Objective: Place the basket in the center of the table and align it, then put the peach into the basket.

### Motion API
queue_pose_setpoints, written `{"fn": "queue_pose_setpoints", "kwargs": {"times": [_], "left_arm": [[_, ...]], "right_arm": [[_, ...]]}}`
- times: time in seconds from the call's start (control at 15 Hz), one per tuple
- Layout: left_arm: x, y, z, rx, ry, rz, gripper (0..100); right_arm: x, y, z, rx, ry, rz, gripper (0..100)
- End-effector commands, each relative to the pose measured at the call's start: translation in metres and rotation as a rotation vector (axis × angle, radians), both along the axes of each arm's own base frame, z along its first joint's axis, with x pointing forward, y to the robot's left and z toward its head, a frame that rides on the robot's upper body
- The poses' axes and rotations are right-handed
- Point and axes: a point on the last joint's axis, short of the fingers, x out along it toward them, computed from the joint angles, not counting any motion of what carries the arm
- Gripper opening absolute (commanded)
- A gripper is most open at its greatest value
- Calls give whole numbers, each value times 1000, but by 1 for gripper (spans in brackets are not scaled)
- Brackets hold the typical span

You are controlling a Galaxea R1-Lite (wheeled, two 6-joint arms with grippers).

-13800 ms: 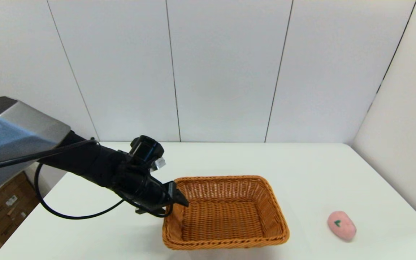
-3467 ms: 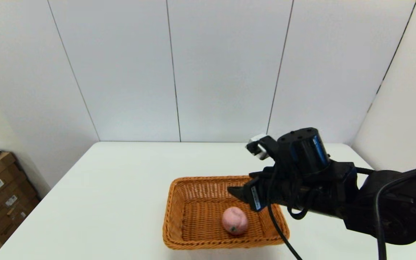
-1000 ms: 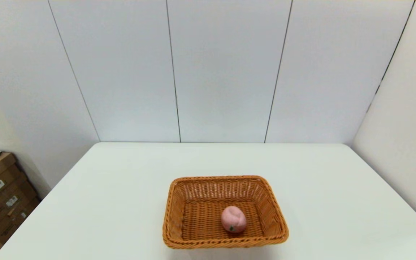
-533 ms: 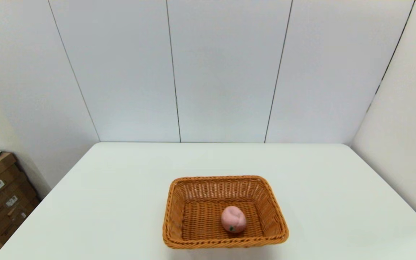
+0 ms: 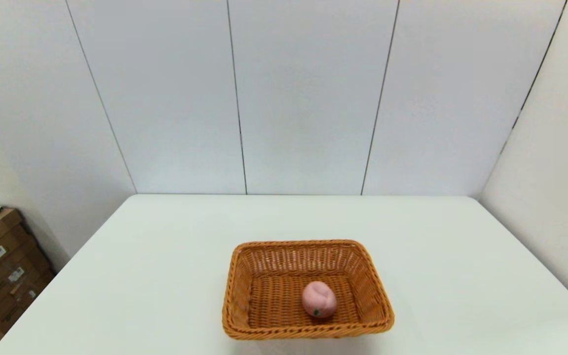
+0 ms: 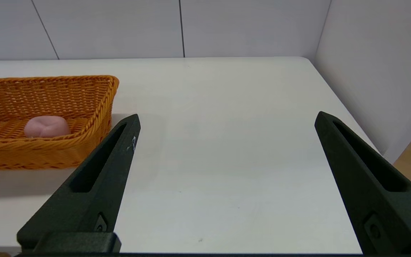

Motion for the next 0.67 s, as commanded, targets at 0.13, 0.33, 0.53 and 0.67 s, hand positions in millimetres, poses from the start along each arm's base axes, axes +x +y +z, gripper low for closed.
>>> {"fn": "queue_pose_setpoints", "kwargs": {"times": [0.13,0.33,0.53,0.67], "left_arm": [[0,0,0,1,-1,1,100],[0,0,0,1,-2,1,100],[0,0,0,1,-1,1,100],[0,0,0,2,-1,1,100]], "right_arm": [[0,0,0,0,0,0,100],[0,0,0,0,0,0,100],[0,0,0,1,0,0,100],[0,0,0,1,0,0,100]]}}
